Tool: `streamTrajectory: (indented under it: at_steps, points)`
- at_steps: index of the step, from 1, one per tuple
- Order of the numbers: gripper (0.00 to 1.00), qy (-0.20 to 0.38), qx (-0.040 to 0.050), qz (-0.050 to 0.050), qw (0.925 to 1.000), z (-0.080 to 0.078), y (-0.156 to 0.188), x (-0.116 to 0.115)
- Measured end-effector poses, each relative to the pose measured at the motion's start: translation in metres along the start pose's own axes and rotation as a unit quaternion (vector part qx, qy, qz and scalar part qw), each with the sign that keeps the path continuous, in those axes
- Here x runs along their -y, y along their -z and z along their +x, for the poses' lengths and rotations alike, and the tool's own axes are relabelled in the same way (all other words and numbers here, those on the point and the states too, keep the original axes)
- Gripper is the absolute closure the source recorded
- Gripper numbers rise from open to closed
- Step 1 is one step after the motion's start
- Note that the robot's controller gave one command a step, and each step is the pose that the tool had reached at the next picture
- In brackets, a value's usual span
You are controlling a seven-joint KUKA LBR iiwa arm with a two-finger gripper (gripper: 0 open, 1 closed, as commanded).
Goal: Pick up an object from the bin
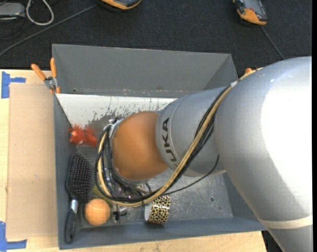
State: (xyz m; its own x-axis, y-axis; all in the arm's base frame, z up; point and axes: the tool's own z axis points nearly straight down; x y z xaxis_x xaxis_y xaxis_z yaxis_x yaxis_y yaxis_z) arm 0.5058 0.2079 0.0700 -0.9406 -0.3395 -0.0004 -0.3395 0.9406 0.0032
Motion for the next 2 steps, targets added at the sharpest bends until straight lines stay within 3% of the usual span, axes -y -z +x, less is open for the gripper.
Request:
streamTrajectory:
  at_steps: [1, 2]
  points:
    - [0.0, 0.04, 0.0096, -0.001, 0.9991, 0.017, 0.005, -0.015]
    - [0.0, -0.015, 0.0127, -0.001, 0.9998, -0.007, 0.005, -0.001]
